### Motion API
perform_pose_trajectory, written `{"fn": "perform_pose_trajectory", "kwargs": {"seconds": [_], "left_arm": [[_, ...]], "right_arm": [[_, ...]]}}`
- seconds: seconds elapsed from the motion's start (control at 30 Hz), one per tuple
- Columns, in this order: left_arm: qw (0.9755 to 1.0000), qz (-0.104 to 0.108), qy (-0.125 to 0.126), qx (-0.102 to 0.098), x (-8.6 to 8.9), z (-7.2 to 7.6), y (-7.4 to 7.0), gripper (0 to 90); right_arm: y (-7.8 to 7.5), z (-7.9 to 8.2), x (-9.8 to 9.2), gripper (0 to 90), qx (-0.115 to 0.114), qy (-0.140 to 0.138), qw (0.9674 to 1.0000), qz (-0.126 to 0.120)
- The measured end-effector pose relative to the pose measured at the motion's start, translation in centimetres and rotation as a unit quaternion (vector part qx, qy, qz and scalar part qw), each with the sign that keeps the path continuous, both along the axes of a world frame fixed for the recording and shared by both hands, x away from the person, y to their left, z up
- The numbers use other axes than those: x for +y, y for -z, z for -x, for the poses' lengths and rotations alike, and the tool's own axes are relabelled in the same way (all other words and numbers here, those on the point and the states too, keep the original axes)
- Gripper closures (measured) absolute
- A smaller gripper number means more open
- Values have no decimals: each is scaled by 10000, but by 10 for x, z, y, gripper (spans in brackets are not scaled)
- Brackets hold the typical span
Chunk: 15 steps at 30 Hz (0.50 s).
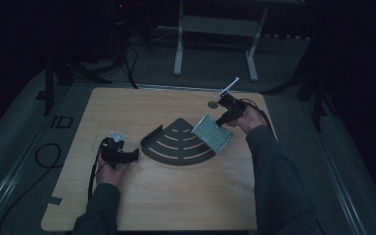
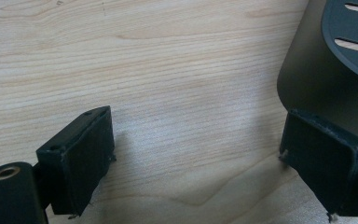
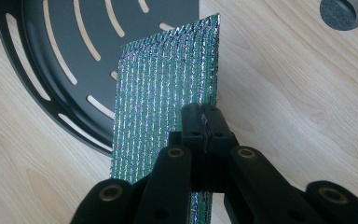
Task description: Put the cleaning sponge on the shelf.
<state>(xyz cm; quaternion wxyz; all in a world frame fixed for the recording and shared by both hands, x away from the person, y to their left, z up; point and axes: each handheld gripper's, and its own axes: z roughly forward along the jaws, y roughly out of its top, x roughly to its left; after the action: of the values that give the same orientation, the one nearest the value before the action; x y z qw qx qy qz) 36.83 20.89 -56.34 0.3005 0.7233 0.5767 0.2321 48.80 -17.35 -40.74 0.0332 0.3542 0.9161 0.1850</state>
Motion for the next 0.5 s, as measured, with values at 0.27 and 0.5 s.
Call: {"fn": "perform_pose_trajectory", "kwargs": {"seconds": [0.27,0.5], "left_arm": [[10000,1,0,0,0,0,0,102],[10000,1,-1,0,0,0,0,102]], "right_arm": [[5,-3,5,897,9,7,10000,-10],[10,-5,10,897,60,20,10000,17]]}}
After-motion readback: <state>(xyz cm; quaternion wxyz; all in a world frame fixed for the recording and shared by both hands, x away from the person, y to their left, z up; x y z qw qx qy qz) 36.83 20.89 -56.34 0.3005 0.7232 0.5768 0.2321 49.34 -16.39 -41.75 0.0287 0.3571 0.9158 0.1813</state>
